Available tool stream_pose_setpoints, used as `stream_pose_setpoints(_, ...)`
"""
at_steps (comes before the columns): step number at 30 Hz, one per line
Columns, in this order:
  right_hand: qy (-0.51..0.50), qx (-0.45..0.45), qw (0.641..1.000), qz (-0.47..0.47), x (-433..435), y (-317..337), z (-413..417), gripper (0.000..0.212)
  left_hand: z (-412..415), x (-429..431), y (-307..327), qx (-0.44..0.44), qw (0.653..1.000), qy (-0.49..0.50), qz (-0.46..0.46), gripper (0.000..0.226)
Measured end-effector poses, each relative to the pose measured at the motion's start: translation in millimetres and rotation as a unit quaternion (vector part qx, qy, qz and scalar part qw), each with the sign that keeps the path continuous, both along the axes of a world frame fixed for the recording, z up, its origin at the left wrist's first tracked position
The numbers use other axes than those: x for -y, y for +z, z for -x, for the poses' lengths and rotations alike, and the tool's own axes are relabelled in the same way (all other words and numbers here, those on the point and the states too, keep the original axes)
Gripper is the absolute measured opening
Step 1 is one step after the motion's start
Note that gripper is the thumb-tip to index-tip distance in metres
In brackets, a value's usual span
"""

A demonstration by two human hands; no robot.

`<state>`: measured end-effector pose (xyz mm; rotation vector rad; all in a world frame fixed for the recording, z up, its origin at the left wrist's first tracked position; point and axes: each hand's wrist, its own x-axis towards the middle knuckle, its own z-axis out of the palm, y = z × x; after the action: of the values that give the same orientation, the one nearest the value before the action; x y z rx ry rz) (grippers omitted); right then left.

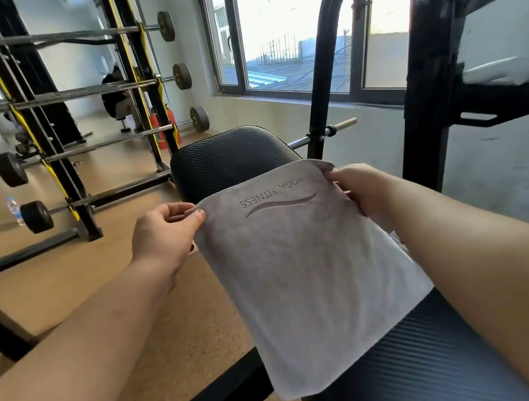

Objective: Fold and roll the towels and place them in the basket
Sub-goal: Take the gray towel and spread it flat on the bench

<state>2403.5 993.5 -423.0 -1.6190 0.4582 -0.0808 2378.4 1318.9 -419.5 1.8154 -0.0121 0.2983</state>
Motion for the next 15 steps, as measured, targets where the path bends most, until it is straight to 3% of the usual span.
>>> stream_pose_setpoints(3,-0.005,0.049,0.999,-0.013,3.2,10.1,8.4,0.026,5.4,3.8,7.3,0.005,1.0,-0.015,0.019,0.017)
stream_pose_setpoints(8,0.014,0.049,0.999,-0.014,10.6,31.6,29.3,0.029,22.0,2.6,20.2,-0.026,0.997,-0.041,0.061,0.014)
stream_pose_setpoints(15,0.049,0.067,0.996,0.041,4.2,69.9,84.2,0.033,63.1,-5.1,41.5,-0.072,0.995,-0.064,-0.001,0.009)
